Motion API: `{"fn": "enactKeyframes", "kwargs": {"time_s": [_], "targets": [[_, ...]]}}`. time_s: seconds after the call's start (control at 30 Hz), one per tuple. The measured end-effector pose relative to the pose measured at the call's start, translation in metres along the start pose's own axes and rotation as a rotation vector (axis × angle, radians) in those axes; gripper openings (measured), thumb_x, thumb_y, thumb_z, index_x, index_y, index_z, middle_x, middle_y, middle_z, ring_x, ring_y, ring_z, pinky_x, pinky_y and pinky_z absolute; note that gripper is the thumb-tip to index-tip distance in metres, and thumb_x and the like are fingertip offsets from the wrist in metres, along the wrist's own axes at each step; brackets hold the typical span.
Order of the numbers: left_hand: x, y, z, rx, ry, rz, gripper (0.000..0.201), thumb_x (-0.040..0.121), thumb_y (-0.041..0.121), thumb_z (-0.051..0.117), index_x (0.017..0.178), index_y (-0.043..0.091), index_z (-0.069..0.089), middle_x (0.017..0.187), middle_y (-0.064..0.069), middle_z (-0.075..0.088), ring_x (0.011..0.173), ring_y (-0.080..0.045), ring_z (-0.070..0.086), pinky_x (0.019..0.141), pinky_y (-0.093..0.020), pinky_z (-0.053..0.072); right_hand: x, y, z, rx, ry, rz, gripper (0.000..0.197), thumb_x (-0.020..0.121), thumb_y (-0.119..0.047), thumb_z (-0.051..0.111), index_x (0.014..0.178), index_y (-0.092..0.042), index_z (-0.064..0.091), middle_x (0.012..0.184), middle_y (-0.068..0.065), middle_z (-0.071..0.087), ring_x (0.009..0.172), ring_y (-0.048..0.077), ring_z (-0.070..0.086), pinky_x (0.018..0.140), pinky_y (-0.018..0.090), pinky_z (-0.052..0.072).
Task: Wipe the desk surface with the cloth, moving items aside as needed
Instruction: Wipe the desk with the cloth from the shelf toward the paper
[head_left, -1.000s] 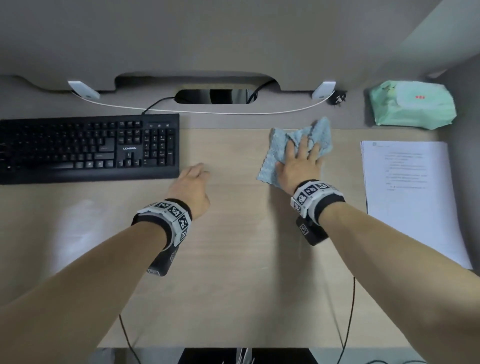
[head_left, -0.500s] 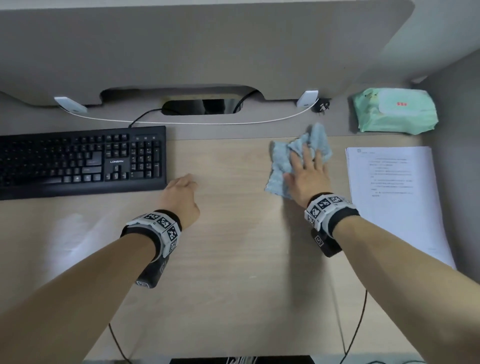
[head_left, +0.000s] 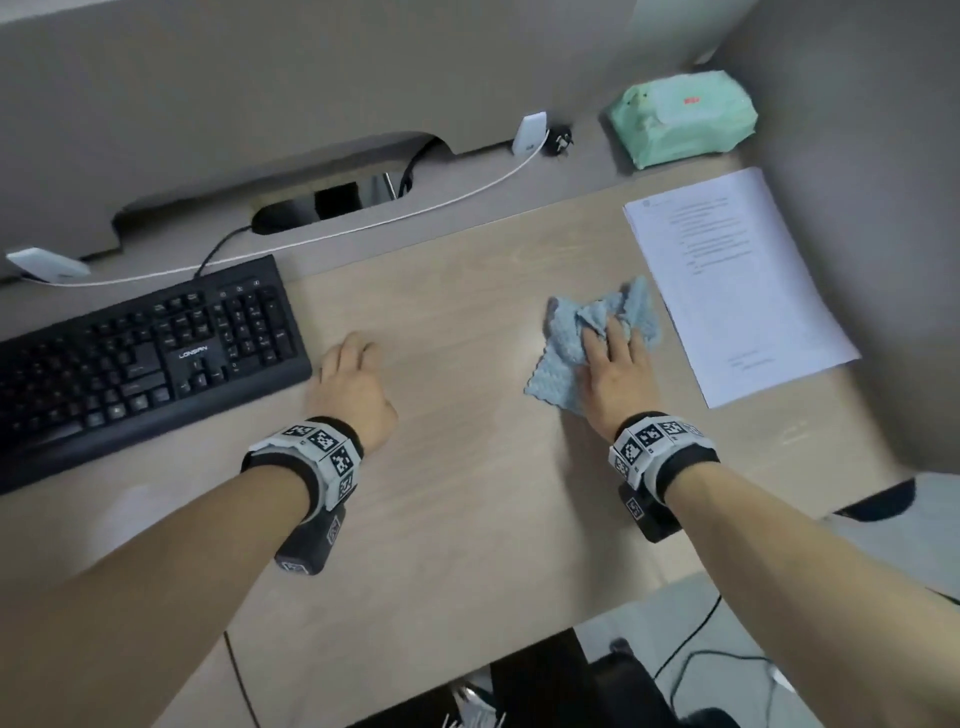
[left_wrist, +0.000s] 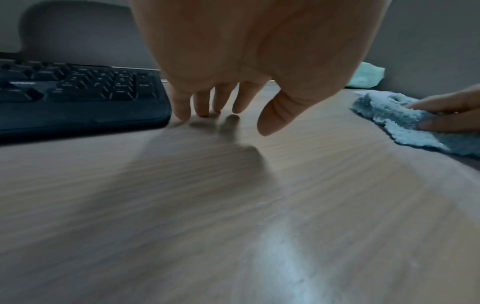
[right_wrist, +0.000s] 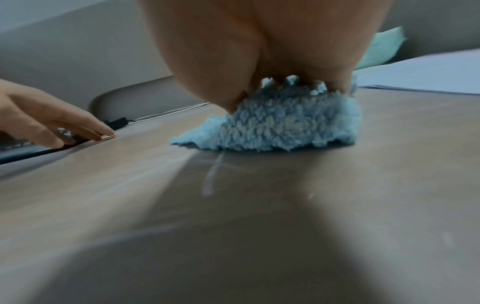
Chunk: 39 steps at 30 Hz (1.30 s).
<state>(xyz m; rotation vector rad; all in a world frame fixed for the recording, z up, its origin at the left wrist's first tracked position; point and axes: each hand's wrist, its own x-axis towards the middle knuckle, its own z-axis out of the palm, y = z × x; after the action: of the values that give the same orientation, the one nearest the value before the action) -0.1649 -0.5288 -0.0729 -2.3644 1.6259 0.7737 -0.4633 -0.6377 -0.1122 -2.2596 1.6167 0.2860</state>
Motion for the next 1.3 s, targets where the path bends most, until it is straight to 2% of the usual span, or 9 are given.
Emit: {"fn": "enactKeyframes", "kwargs": {"time_s": [0.1,0.27,0.43,0.53,0.63,0.77,0.9,1.1,1.3], "targets": [[-0.003,0.006,0.007,0.032,0.024,0.118,0.075,0.079,0.015,0.052,0.149,0.01,0.026,0.16,-0.009,0.015,0.145,-0.03,0.014,0.118,-0.044,0.021,-0.034,-0.039,0.017,-0.063,-0.055,0.014,0.078,0.086,-0.028,0.064,0.152,-0.011,0.025,0.161,0.021,0.015,0.145,0.049,0.012,0.117,0.057,0.02],[-0.015,0.02,0.017,0.061,-0.063,0.235,0.074,0.08,0.016,0.051,0.15,0.013,0.027,0.162,-0.005,0.014,0.146,-0.027,0.013,0.12,-0.039,0.018,-0.083,-0.068,0.034,-0.057,-0.11,-0.257,0.085,0.084,-0.029,0.071,0.154,-0.02,0.024,0.165,0.008,0.008,0.15,0.041,0.005,0.12,0.053,0.015],[-0.019,0.016,0.02,0.153,-0.083,0.299,0.074,0.08,0.017,0.053,0.149,0.014,0.027,0.162,-0.005,0.013,0.147,-0.026,0.012,0.118,-0.04,0.022,-0.081,0.004,0.03,-0.019,-0.012,0.033,0.075,0.089,-0.029,0.062,0.152,-0.021,0.024,0.163,0.01,0.015,0.148,0.042,0.012,0.116,0.055,0.025],[-0.02,0.014,0.022,0.165,-0.075,0.303,0.077,0.078,0.018,0.055,0.15,0.014,0.027,0.162,-0.004,0.014,0.147,-0.026,0.013,0.118,-0.041,0.024,-0.068,-0.012,0.034,-0.012,-0.006,0.142,0.08,0.086,-0.025,0.064,0.152,-0.019,0.02,0.163,0.013,0.011,0.148,0.045,0.008,0.117,0.057,0.021],[-0.021,0.018,0.026,0.164,-0.062,0.279,0.077,0.076,0.017,0.056,0.148,0.014,0.029,0.161,-0.005,0.016,0.146,-0.027,0.015,0.116,-0.042,0.026,-0.079,-0.062,0.045,-0.091,-0.046,-0.042,0.085,0.087,-0.027,0.06,0.155,-0.019,0.01,0.164,0.016,0.0,0.148,0.046,-0.003,0.119,0.059,0.011],[-0.02,0.023,0.024,0.165,-0.069,0.26,0.075,0.075,0.017,0.056,0.146,0.013,0.032,0.16,-0.006,0.019,0.144,-0.029,0.018,0.114,-0.045,0.03,-0.114,-0.064,0.064,-0.05,-0.058,-0.291,0.077,0.086,-0.019,0.066,0.152,-0.02,0.027,0.165,0.013,0.007,0.149,0.045,0.002,0.119,0.059,0.013],[-0.014,0.025,0.02,0.174,-0.042,0.261,0.067,0.073,0.016,0.055,0.139,0.013,0.041,0.152,-0.007,0.031,0.133,-0.032,0.03,0.107,-0.045,0.038,-0.101,-0.003,0.063,-0.063,-0.056,-0.072,0.094,0.077,-0.028,0.073,0.152,-0.022,0.017,0.163,0.016,0.014,0.149,0.045,0.008,0.115,0.061,0.023],[-0.014,0.028,0.021,0.16,-0.047,0.237,0.067,0.071,0.016,0.054,0.137,0.012,0.042,0.152,-0.007,0.032,0.133,-0.032,0.032,0.106,-0.044,0.039,-0.043,0.019,0.018,-0.014,-0.003,0.265,0.09,0.083,-0.03,0.068,0.154,-0.015,0.014,0.163,0.02,0.005,0.146,0.05,0.005,0.117,0.062,0.014],[-0.011,0.032,0.014,0.138,-0.063,0.215,0.062,0.074,0.013,0.055,0.136,0.011,0.044,0.145,-0.005,0.036,0.128,-0.03,0.034,0.103,-0.042,0.042,0.0,-0.017,-0.003,-0.03,-0.024,0.102,0.084,0.082,-0.021,0.068,0.152,-0.014,0.023,0.162,0.018,0.011,0.147,0.046,0.01,0.117,0.059,0.019]]}}
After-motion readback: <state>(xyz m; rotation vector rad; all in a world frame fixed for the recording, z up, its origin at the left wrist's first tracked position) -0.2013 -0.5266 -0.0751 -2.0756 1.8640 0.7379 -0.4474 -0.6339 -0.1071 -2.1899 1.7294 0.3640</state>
